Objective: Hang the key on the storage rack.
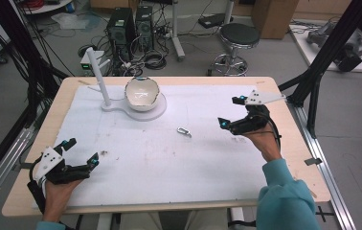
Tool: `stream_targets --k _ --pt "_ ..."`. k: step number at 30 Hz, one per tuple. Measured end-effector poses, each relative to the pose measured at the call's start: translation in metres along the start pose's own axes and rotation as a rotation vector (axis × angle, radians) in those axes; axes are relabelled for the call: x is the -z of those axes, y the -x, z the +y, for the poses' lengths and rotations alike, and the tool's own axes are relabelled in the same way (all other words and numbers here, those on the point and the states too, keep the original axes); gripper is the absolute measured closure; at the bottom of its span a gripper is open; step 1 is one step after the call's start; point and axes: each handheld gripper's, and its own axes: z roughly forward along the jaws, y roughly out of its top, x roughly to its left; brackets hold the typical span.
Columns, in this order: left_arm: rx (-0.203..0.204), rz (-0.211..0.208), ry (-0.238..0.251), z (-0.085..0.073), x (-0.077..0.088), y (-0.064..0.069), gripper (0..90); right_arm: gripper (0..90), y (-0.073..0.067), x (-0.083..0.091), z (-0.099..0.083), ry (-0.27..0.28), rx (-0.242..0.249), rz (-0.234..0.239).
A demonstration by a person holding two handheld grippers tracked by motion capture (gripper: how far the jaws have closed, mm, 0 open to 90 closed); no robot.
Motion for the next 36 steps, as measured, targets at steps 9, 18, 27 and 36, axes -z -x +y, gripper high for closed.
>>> stream_targets --k 9,18,27,36 --pt "0.000 -0.001 -0.002 0.000 0.000 0.000 1.8 1.9 0.001 -0.037 0.016 -0.139 0.063 0.078" --pt "0.002 -0.001 -0.001 0.000 0.000 0.000 1.8 1.9 -0.007 -0.072 0.027 -0.249 0.112 0.139" --pt "0.003 -0.003 -0.001 0.000 0.000 0.000 1.8 1.9 -0.013 -0.097 0.026 -0.346 0.146 0.187" --pt "0.002 -0.002 0.002 0.000 0.000 0.000 1.8 1.9 -0.016 -0.115 0.018 -0.416 0.183 0.198"
